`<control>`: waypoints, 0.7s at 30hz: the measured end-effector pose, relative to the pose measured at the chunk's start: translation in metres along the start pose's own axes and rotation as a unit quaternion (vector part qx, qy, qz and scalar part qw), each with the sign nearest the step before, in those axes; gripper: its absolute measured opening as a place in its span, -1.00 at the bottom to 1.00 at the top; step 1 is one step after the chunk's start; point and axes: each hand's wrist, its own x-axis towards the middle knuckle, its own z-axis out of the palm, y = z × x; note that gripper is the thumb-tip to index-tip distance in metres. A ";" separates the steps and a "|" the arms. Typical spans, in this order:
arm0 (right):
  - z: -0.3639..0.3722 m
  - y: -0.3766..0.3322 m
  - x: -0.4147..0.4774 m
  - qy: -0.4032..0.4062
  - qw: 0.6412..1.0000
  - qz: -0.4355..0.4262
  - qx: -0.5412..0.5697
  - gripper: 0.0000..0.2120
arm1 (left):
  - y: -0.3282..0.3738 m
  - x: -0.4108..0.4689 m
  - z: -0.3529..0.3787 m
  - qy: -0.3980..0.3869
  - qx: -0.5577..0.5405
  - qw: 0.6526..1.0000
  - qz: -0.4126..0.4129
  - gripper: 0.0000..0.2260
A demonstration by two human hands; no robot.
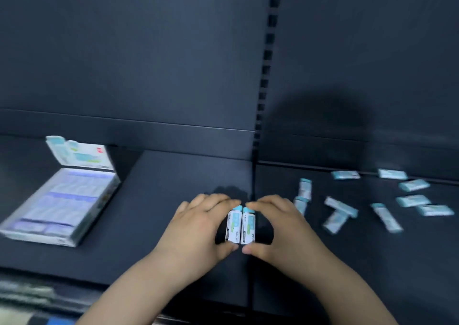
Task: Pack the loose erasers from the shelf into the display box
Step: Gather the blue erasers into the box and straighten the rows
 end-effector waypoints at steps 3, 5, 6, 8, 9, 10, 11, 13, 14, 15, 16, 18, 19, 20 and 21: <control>0.035 -0.051 0.023 -0.002 1.000 -0.010 0.006 -0.35 | -0.049 -0.024 -0.031 0.024 0.011 1.000 0.013 -0.40; 0.054 -0.081 0.035 -0.009 1.000 -0.021 -0.003 -0.35 | -0.075 -0.038 -0.048 0.035 0.012 0.999 0.011 -0.41; 0.060 -0.093 0.039 -0.012 1.000 -0.024 -0.002 -0.35 | -0.085 -0.045 -0.055 0.039 0.012 0.999 0.006 -0.41; 0.071 -0.111 0.044 -0.020 1.000 -0.022 0.008 -0.36 | -0.101 -0.055 -0.064 0.049 0.013 0.999 -0.005 -0.44; 0.075 -0.116 0.045 -0.022 0.999 -0.020 0.011 -0.36 | -0.106 -0.058 -0.066 0.052 0.016 0.998 -0.010 -0.44; 0.078 -0.121 0.047 -0.024 0.999 -0.022 0.011 -0.36 | -0.113 -0.061 -0.068 0.052 0.020 0.998 -0.016 -0.44; 0.082 -0.124 0.050 -0.026 0.999 -0.025 0.012 -0.36 | -0.119 -0.065 -0.070 0.054 0.024 0.998 -0.024 -0.44; 0.089 -0.128 0.054 -0.033 0.999 -0.033 0.014 -0.36 | -0.132 -0.073 -0.073 0.061 0.034 0.996 -0.047 -0.43; 0.090 -0.131 0.057 -0.039 0.998 -0.038 0.013 -0.36 | -0.140 -0.078 -0.076 0.062 0.039 0.995 -0.063 -0.41; 0.092 -0.134 0.060 -0.048 0.998 -0.043 0.012 -0.36 | -0.148 -0.083 -0.079 0.064 0.041 0.994 -0.085 -0.39; 0.094 -0.138 0.064 -0.054 0.997 -0.050 0.013 -0.36 | -0.156 -0.089 -0.084 0.065 0.037 0.991 -0.108 -0.37; 0.101 -0.150 0.076 -0.064 0.996 -0.061 0.018 -0.36 | -0.176 -0.099 -0.096 0.074 0.041 0.985 -0.149 -0.34; 0.105 -0.157 0.083 -0.067 0.995 -0.068 0.016 -0.36 | -0.187 -0.101 -0.102 0.079 0.051 0.982 -0.163 -0.34; 0.111 -0.166 0.093 -0.071 0.995 -0.074 0.009 -0.35 | -0.199 -0.102 -0.109 0.083 0.060 0.980 -0.172 -0.35; 0.118 -0.174 0.103 -0.074 0.994 -0.080 -0.003 -0.34 | -0.211 -0.102 -0.116 0.082 0.064 0.978 -0.178 -0.36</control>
